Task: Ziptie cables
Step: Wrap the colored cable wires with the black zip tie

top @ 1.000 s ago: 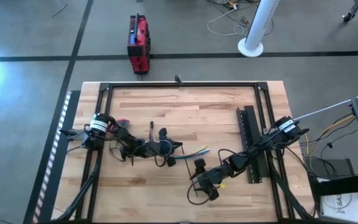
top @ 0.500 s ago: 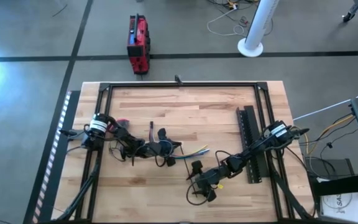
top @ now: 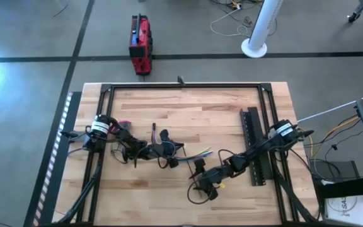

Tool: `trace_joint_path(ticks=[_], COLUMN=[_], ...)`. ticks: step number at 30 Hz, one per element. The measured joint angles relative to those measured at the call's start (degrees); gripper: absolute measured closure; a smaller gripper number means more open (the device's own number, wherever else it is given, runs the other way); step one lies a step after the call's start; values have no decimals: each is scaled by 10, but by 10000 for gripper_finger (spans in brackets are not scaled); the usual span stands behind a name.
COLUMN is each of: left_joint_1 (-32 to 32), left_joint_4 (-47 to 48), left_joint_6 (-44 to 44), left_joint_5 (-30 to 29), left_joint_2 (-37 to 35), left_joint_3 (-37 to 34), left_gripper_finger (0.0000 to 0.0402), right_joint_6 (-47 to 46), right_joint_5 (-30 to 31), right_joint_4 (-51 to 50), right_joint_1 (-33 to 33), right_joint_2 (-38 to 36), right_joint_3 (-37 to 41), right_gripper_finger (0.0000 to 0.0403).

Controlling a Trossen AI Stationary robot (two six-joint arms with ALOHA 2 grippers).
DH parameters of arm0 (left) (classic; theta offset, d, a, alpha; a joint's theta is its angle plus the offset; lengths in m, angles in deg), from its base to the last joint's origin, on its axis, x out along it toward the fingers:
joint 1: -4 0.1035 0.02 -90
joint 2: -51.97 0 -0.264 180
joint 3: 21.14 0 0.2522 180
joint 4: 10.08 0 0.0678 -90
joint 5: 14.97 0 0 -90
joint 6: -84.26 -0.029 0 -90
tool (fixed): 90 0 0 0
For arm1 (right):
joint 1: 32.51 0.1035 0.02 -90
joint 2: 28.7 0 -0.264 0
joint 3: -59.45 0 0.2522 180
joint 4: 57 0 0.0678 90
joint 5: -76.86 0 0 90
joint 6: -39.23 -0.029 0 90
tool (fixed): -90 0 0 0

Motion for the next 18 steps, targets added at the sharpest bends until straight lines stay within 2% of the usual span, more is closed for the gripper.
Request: trace_joint_path(ticks=[4,8,13,18], left_joint_1=[0,0,0,0], left_joint_4=[3,4,3,4], left_joint_6=[-3,-6,-9,-9], left_joint_5=[1,1,1,1], left_joint_2=[0,0,0,0], left_joint_3=[0,0,0,3], left_gripper_finger=[402,402,402,402], right_joint_6=[8,-39,-47,-55], right_joint_5=[-2,-9,-13,7], right_joint_4=[-17,-36,-35,-36], right_joint_1=[10,22,54,77], right_joint_2=[-34,-26,-20,-17], right_joint_3=[-1,1,-1,0], right_gripper_finger=[163,120,65,55])
